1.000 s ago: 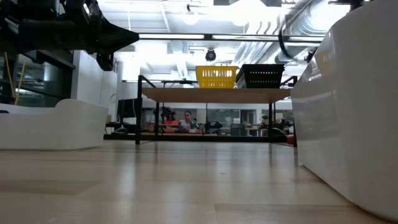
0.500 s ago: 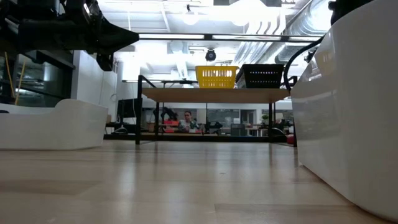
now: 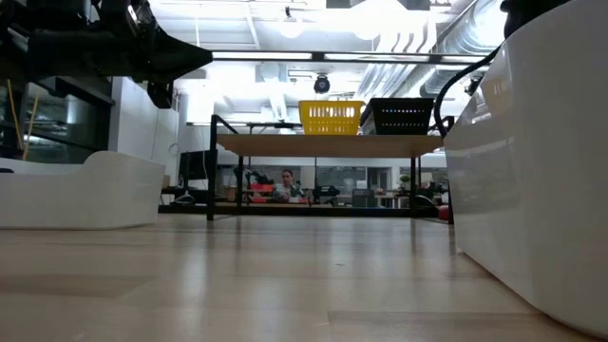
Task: Stack baskets on shelf by color
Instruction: Stack the right yellow bin on the other yellow bin on the shelf
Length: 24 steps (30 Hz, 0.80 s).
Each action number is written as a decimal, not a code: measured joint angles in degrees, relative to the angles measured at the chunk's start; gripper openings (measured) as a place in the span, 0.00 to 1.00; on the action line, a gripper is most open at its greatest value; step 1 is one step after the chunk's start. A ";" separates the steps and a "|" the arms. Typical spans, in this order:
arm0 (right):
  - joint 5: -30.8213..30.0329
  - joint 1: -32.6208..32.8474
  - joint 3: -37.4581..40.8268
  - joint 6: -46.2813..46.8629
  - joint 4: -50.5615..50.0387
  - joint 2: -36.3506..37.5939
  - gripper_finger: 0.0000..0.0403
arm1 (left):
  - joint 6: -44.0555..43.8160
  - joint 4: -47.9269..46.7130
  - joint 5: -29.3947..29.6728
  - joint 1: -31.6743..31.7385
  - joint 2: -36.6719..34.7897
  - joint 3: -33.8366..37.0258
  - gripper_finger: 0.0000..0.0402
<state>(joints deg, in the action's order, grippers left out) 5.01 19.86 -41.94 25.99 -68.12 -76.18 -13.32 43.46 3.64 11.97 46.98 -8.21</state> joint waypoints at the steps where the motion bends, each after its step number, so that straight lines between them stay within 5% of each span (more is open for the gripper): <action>1: 0.09 0.00 -0.12 0.15 -0.13 0.04 0.06 | 0.00 0.00 0.00 0.00 0.00 0.00 0.00; 5: 0.10 0.00 -4.41 -0.13 -3.71 0.62 0.01 | 0.01 0.02 0.02 -0.01 0.00 0.00 0.00; 10: -3.11 0.00 -18.81 1.44 -13.86 1.70 0.01 | 0.00 0.04 0.09 0.00 -0.02 0.00 0.00; 16: -19.78 0.94 -40.72 -0.65 -10.45 0.97 0.00 | 0.00 0.09 0.23 0.00 -0.01 0.00 0.00; 24: -40.14 -1.86 -62.19 -29.11 5.08 -8.44 0.00 | 0.00 0.20 0.23 0.00 -0.01 0.00 0.00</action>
<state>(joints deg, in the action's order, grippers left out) -35.13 18.00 -104.13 -3.13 -63.04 -84.61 -13.32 43.66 3.87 11.97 46.97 -8.21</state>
